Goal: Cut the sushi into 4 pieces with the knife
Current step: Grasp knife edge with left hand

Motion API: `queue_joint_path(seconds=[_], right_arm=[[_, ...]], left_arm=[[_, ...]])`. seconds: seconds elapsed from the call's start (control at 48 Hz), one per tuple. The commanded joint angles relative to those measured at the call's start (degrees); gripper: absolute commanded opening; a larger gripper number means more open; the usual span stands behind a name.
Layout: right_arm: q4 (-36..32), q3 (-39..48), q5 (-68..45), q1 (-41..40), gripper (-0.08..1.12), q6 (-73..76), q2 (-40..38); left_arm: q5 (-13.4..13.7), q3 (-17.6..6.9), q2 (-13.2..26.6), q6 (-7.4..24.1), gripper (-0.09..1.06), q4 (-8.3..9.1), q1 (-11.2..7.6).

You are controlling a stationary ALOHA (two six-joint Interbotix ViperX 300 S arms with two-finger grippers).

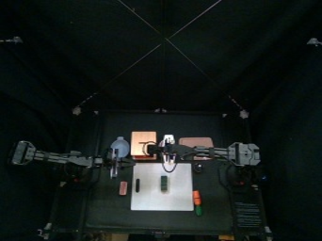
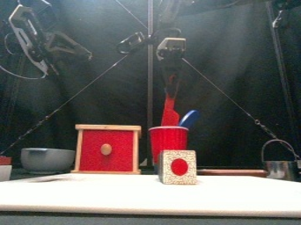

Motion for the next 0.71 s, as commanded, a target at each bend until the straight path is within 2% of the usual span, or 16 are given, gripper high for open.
queue_joint_path(seconds=[0.021, 0.312, 0.562, 0.708], right_arm=[[0.35, -3.34, 2.02, 0.18, 0.12, 0.18, -5.54], [0.62, -2.2, 1.05, 3.6, 0.11, 2.2, -16.61], [0.53, 10.11, -8.88, 7.91, 0.11, 8.53, -23.64], [-0.44, 18.81, -17.49, 10.02, 0.11, 13.45, -26.46]], left_arm=[[-0.62, -0.88, 0.0, 0.0, 0.42, 0.0, -0.09], [-1.93, -0.88, 0.0, 0.0, 0.43, 0.0, -0.09], [-5.45, -0.97, 0.0, 0.0, 0.43, -0.09, -0.09], [-6.94, -1.32, 0.0, -0.09, 0.46, -1.76, -0.09]])
